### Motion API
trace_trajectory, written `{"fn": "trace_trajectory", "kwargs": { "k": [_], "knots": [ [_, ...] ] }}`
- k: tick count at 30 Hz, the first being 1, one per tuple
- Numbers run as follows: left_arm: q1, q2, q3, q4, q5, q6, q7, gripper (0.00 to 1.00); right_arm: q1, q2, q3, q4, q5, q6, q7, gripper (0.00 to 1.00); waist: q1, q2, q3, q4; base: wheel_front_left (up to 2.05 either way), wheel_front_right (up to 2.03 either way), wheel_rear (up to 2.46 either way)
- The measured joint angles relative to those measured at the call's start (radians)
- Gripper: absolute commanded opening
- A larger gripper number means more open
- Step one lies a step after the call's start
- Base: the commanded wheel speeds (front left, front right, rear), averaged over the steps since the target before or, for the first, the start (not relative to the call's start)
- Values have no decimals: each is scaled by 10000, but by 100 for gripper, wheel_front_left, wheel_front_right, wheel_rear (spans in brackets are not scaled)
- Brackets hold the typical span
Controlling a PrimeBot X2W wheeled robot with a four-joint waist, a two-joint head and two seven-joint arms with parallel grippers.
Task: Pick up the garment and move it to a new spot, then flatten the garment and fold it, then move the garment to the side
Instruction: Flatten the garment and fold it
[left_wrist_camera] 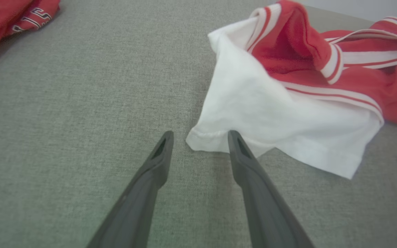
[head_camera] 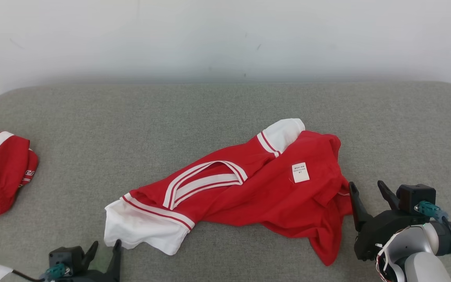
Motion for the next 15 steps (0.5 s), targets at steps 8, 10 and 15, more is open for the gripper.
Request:
{"fn": "trace_trajectory", "kwargs": {
  "k": [8,10,15],
  "knots": [
    [-713,150,-499,428,523,-401,151,100,-46,15,67,-46,10,0,33,100,0,0,192,27,0,0,0],
    [-900,236,-698,520,696,-640,174,100,-91,13,88,-52,71,0,36,100,0,0,256,23,0,0,0],
    [-1234,307,-867,823,886,-897,238,64,-205,12,144,-46,77,0,31,100,1,0,377,-23,0,0,0]
  ]
}}
